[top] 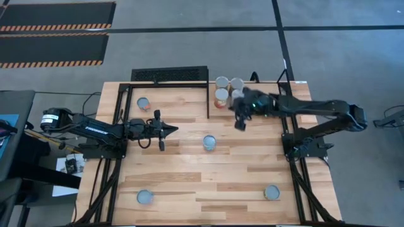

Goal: Pick and place cans onto a shelf
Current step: Put the canned carrot on the shelf

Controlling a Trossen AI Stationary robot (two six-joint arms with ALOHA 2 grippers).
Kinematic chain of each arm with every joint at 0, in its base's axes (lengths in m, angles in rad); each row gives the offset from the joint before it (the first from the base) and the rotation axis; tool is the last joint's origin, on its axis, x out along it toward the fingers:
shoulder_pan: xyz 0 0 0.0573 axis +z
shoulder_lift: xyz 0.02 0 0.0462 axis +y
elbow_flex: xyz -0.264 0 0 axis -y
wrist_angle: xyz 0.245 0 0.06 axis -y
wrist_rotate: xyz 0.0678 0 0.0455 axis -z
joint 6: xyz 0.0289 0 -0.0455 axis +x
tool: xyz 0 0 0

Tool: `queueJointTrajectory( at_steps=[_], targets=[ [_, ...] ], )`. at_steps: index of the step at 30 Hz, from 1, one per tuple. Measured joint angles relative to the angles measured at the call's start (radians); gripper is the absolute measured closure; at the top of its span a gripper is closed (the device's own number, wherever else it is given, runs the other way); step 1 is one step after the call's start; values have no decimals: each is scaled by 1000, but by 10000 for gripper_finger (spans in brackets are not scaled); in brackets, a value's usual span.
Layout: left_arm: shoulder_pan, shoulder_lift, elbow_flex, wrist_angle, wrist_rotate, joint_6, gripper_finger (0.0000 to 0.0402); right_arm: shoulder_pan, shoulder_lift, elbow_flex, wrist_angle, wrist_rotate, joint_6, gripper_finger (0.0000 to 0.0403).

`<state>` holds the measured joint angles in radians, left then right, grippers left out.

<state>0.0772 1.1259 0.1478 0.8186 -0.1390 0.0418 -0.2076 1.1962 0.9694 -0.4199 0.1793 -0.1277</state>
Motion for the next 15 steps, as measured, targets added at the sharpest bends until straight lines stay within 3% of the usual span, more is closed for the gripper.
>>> queueJointTrajectory(
  at_steps=[4, 8, 15],
  targets=[
    [0, 0, 0, 0, 0, -1, 401, 71, -60, -165, 200, -96, 53, 386],
    [0, 0, 0, 0, 0, -1, 401, 166, -69, -293, 366, -106, 104, 383],
    [0, 0, 0, 1, 9, -11, 401, 310, 36, -359, 659, -102, 163, 387]
  ],
)
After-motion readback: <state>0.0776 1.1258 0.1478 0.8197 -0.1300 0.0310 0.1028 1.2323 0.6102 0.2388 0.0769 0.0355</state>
